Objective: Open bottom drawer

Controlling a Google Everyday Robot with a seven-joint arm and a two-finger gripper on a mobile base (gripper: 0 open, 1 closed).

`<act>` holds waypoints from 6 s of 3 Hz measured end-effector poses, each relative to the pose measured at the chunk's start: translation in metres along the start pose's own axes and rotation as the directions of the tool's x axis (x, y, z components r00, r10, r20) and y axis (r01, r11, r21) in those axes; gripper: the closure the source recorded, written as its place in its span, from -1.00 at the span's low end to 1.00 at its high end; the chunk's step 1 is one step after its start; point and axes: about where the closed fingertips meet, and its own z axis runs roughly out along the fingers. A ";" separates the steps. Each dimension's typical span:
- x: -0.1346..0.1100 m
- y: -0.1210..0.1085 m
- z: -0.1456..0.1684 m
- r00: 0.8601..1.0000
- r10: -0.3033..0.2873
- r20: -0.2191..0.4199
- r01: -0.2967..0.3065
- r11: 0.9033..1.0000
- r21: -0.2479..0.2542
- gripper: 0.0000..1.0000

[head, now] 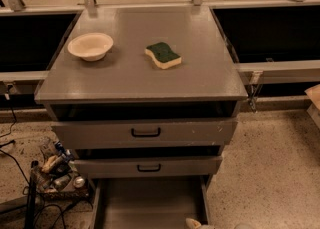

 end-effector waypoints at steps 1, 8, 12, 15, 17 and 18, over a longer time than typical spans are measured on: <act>0.000 0.000 0.001 1.000 0.001 -0.001 -0.001 1.000 0.000 -1.00; 0.060 0.039 -0.040 0.991 0.055 -0.120 -0.074 0.985 -0.157 -1.00; 0.017 0.020 -0.018 0.997 0.073 -0.003 -0.072 0.985 -0.158 -1.00; 0.017 0.005 0.001 0.995 0.096 -0.028 -0.099 0.984 -0.146 -1.00; 0.027 -0.005 0.016 0.990 0.129 -0.053 -0.135 0.979 -0.150 -1.00; 0.029 -0.001 0.016 0.991 0.117 -0.069 -0.127 0.979 -0.159 -1.00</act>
Offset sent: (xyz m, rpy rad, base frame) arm -0.0004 0.0127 -0.0638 -0.0112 0.1541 0.0125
